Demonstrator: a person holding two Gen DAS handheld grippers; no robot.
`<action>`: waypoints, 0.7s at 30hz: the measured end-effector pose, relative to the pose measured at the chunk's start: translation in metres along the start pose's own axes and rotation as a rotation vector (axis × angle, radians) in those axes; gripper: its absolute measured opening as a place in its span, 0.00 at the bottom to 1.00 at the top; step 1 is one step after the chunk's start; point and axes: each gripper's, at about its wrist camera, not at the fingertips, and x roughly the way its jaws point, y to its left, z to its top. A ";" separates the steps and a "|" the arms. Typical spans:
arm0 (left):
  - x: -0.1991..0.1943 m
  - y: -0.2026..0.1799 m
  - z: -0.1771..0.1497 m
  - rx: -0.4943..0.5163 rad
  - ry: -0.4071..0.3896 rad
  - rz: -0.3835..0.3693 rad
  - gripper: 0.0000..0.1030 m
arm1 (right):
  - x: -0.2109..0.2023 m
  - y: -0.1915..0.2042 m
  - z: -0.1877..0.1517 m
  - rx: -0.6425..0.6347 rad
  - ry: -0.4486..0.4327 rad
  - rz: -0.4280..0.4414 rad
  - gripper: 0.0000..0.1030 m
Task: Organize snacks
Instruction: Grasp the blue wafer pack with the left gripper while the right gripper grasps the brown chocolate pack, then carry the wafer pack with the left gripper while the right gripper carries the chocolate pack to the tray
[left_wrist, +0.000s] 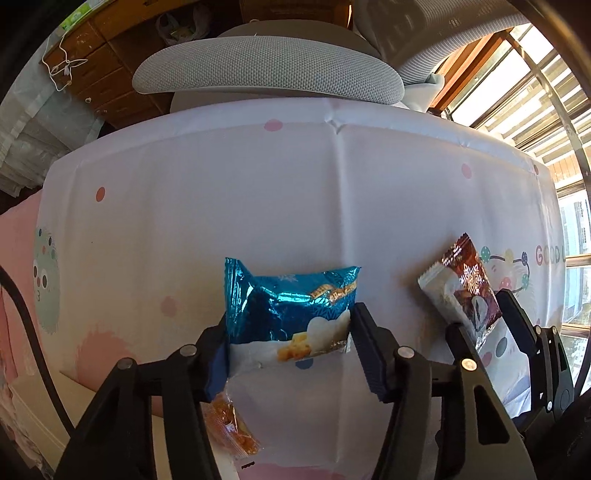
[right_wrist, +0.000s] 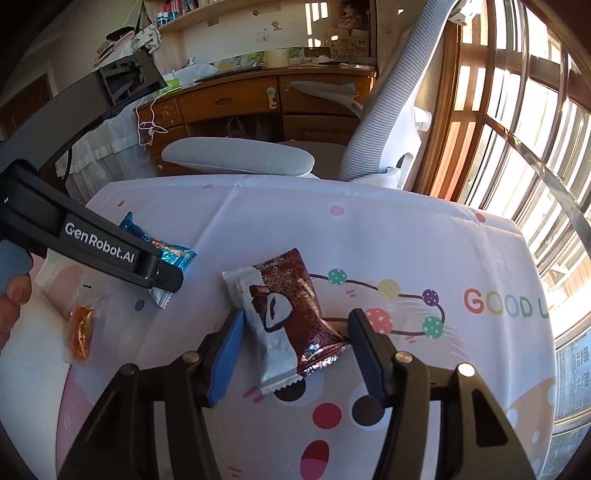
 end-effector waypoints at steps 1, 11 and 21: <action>-0.001 0.001 0.000 0.000 -0.005 -0.002 0.51 | 0.000 0.000 0.000 -0.002 -0.001 -0.003 0.48; -0.010 0.006 -0.010 -0.017 -0.066 -0.046 0.40 | -0.004 0.001 -0.001 -0.008 0.015 0.017 0.44; -0.031 0.011 -0.023 -0.024 -0.107 -0.071 0.39 | -0.025 0.008 -0.013 0.022 0.057 0.034 0.44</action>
